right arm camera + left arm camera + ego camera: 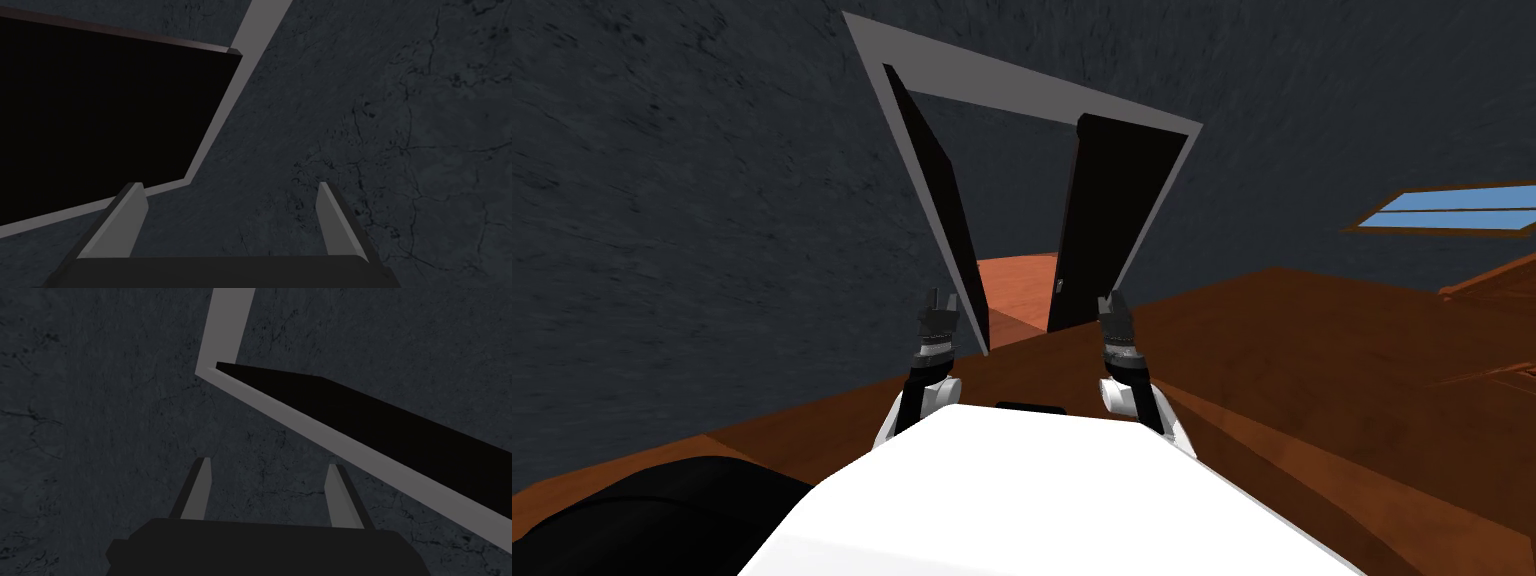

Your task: Push the door open

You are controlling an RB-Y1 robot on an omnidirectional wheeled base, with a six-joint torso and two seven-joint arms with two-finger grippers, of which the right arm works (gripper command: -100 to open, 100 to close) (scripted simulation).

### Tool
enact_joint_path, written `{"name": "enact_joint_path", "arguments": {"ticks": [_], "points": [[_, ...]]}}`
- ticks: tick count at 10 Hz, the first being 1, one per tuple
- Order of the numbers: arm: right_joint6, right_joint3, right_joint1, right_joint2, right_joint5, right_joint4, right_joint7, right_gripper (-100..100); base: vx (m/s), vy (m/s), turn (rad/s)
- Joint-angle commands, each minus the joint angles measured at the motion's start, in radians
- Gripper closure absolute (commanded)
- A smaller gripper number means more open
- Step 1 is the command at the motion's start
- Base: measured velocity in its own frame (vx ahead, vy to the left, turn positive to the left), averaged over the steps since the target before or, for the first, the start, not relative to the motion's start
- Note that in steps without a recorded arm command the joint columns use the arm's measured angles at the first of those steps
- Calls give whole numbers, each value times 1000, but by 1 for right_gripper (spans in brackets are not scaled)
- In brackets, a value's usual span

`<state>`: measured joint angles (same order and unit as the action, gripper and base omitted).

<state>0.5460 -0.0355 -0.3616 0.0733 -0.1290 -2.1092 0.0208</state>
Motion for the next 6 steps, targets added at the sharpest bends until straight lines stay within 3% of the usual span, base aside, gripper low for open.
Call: {"name": "enact_joint_path", "arguments": {"ticks": [1, 6], "points": [[6, -2, 14, 1, -6, 39, -8, -100, 97, -51, 21], [36, 4, 66, 10, -21, 189, -39, -100, 97, -45, 27]]}}
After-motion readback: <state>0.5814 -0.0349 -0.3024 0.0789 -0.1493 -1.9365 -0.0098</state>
